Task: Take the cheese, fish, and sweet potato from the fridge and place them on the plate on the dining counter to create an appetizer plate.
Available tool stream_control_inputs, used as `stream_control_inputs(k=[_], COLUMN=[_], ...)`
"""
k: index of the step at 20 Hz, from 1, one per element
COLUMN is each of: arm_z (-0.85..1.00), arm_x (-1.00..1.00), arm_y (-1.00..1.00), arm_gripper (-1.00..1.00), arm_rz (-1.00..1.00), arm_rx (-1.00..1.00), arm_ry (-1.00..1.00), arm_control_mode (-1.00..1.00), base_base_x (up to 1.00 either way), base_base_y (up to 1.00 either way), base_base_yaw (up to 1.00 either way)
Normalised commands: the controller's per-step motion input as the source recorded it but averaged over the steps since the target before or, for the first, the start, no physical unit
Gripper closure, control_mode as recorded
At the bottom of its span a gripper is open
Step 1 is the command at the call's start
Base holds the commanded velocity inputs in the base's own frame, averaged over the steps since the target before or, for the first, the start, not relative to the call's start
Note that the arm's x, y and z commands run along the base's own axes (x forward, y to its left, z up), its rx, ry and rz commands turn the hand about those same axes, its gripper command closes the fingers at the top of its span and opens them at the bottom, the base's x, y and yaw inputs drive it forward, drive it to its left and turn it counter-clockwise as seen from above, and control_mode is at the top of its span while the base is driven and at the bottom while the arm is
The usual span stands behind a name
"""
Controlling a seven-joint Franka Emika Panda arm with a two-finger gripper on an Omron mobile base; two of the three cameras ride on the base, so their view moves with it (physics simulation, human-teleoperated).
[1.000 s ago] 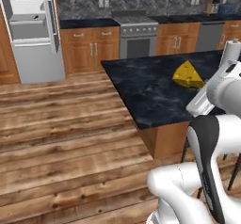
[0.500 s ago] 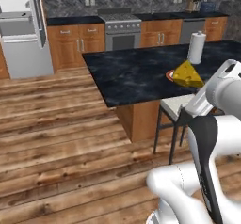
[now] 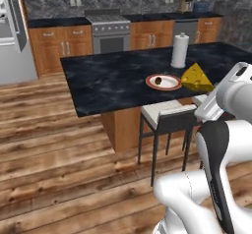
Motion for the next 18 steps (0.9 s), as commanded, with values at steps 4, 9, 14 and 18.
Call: stream_control_inputs(k=[4, 9, 14, 18], arm_z=[0.00, 0.00, 0.00, 0.00], arm_x=[0.00, 0.00, 0.00, 0.00], arm_y=[0.00, 0.00, 0.00, 0.00], arm_gripper=[1.00, 1.00, 1.00, 1.00], arm_rz=[0.00, 0.00, 0.00, 0.00], arm_rx=[0.00, 0.00, 0.00, 0.00], arm_ry=[0.00, 0.00, 0.00, 0.00], arm_control_mode=[1.00, 1.00, 1.00, 1.00], base_base_x=[0.68, 0.84, 0.94, 0.80], base_base_y=[-0.53, -0.39, -0.25, -0.29], base_base_yaw=[-0.07, -0.06, -0.06, -0.04])
